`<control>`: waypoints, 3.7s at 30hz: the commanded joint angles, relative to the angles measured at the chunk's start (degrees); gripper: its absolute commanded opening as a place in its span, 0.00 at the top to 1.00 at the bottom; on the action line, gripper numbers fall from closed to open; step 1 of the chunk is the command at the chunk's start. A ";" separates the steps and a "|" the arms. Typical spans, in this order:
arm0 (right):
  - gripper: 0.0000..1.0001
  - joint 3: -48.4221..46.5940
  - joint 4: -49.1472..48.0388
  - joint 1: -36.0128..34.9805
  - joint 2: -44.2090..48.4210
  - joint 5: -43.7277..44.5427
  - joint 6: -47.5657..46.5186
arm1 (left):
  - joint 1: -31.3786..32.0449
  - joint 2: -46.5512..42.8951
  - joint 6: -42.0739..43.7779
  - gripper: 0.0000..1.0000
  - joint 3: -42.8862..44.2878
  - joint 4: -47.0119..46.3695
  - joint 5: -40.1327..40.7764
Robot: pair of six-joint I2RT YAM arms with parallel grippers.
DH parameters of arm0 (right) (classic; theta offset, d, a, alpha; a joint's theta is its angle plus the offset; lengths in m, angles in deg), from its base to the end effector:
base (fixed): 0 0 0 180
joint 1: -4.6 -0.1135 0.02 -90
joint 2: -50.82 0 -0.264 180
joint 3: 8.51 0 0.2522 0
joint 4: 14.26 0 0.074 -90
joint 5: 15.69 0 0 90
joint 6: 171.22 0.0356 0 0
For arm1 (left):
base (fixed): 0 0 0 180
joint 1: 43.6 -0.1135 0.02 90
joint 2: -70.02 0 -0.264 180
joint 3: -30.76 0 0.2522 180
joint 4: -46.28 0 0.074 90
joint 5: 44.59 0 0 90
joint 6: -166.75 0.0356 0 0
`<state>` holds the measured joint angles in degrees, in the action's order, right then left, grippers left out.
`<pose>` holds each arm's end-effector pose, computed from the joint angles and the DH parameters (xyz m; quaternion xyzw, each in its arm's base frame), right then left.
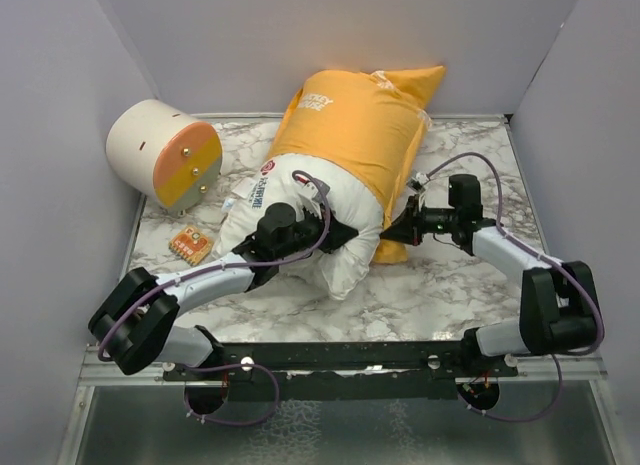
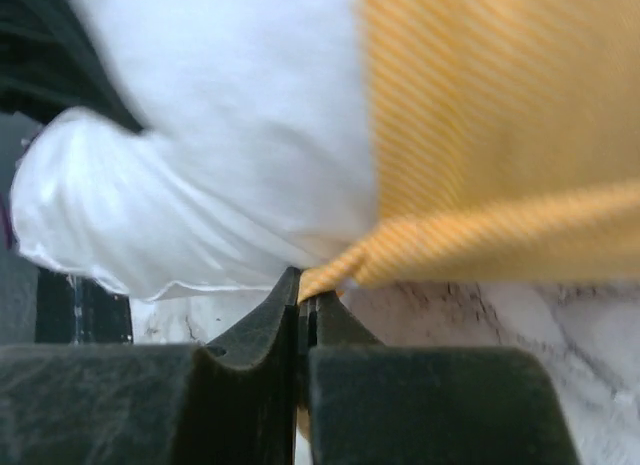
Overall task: Put the pillow into the pillowcase
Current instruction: Stuff the pillow into the pillowcase.
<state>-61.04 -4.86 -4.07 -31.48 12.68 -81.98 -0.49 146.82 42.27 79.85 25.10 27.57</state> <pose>0.2662 0.0723 0.1925 -0.2829 0.7550 0.4870 0.3358 0.2044 -0.2063 0.2410 0.1584 0.7274 -0.5022 0.4401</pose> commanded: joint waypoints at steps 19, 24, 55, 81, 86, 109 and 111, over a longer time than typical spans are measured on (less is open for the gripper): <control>0.98 -12.64 53.58 -16.48 2.06 -13.97 -56.75 | -2.36 13.71 1.88 0.89 8.87 -5.83 -0.24; 0.78 -14.24 59.92 -16.47 3.99 -11.03 -63.99 | -2.53 5.87 5.67 0.44 5.24 6.20 -0.02; 0.03 -50.72 32.14 -8.46 -4.21 42.24 -13.65 | -22.37 5.63 -7.56 0.01 18.65 6.65 -8.29; 1.00 -62.33 41.93 -10.53 -12.40 13.42 -13.73 | -12.52 24.94 -10.74 0.84 25.27 -13.25 -24.63; 1.00 -70.41 41.00 -13.69 -15.35 1.59 -8.93 | -12.46 19.97 -7.92 1.00 23.41 -14.79 -25.44; 0.47 -49.82 51.15 -8.28 7.11 1.58 -25.21 | -7.07 4.37 10.40 1.00 -2.97 -14.38 -19.73; 0.35 -52.31 48.56 -6.33 6.65 8.11 -21.61 | -6.15 4.06 10.82 1.00 -3.40 -14.49 -19.90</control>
<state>-107.88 50.03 -13.95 -28.20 11.00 -108.84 -8.22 151.80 50.18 79.09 8.51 9.91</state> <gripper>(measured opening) 0.537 0.043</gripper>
